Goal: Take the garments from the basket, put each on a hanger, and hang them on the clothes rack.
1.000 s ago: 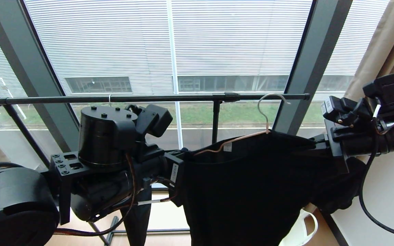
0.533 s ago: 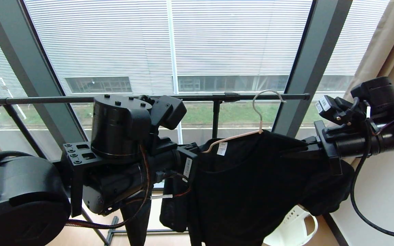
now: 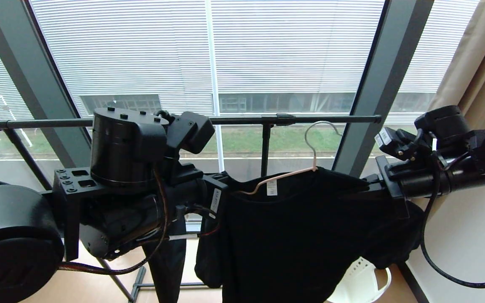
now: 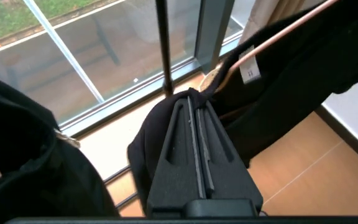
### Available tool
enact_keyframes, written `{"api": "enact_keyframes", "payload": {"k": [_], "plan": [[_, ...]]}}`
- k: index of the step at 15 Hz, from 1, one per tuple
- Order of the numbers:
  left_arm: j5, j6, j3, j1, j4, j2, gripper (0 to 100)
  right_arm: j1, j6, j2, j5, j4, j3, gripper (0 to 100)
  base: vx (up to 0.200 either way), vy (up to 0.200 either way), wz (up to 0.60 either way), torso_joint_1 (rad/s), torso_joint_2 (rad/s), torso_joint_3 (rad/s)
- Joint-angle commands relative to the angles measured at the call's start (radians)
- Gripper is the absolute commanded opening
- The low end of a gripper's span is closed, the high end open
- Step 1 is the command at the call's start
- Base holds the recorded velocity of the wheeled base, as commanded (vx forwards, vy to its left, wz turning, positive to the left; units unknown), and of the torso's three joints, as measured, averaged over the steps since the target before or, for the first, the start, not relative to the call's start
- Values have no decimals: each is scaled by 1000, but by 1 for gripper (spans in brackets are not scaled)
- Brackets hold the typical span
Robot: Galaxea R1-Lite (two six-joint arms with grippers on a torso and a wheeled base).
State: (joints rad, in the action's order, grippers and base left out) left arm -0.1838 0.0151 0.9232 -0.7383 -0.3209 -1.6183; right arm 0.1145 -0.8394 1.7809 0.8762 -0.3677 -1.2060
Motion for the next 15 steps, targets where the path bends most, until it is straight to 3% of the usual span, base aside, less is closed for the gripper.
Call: {"api": "enact_keyframes", "payload": {"k": [1, 5, 7, 15], "plan": [[0, 14, -10, 23, 2, 24, 0, -4, -4, 3, 1, 0, 3, 0, 0, 0, 0, 0, 0, 0], [-17, 51, -10, 31, 2, 9, 0, -9, -10, -37, 55, -7, 14, 0, 0, 0, 0, 0, 0, 0], [-22, 66, -7, 34, -3, -9, 0, -10, -7, -63, 129, -10, 20, 0, 0, 0, 0, 0, 0, 0], [-23, 65, 51, -41, 0, -14, 0, 13, 14, -9, 135, -5, 14, 0, 0, 0, 0, 0, 0, 0]]}}
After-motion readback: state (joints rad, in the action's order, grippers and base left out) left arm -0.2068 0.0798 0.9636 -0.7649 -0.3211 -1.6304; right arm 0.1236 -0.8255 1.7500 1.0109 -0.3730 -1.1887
